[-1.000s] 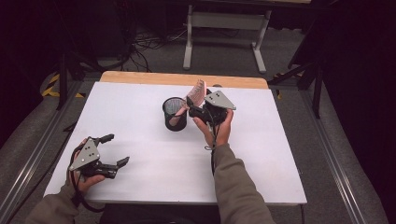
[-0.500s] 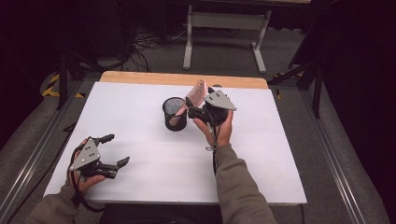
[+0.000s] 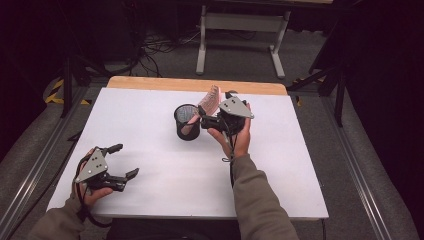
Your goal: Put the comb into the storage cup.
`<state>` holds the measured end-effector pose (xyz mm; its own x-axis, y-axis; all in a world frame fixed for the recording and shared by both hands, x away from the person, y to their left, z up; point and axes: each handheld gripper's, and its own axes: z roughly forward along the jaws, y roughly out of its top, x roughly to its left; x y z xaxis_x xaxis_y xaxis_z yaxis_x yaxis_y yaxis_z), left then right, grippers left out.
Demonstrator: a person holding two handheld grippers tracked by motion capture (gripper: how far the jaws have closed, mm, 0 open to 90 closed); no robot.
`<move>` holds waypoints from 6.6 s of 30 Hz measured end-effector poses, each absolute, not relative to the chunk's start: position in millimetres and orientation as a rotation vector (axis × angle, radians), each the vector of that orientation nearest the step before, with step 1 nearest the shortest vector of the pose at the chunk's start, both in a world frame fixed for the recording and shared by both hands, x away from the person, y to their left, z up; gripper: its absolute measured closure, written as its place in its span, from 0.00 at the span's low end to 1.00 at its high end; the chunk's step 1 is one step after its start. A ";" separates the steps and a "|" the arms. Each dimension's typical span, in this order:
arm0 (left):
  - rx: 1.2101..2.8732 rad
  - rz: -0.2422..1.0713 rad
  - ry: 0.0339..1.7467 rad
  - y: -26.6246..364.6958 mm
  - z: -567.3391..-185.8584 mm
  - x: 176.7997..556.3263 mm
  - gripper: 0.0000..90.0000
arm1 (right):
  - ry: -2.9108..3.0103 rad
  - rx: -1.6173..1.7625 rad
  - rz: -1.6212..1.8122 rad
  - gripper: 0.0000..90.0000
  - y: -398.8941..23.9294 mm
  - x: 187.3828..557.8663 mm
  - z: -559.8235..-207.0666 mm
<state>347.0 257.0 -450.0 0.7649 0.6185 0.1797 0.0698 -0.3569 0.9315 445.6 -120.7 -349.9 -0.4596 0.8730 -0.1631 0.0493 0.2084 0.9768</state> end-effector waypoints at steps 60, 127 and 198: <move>1.872 0.635 0.526 256.0 -450.1 346.7 0.07 | 1.738 0.758 1.289 0.10 -134.1 410.7 -338.9; 1.869 0.649 0.532 255.7 -449.4 346.1 0.07 | 1.768 0.697 1.230 0.10 -166.3 372.1 -358.1; 1.891 0.644 0.522 251.2 -450.8 346.3 0.07 | 1.900 0.714 1.077 0.10 -231.3 337.1 -419.8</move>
<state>346.3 251.2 -450.8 0.7627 0.6156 0.1983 0.0665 -0.3797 0.9227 337.1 -231.3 -419.8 -0.5041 0.7778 -0.3753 0.0778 0.4737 0.8772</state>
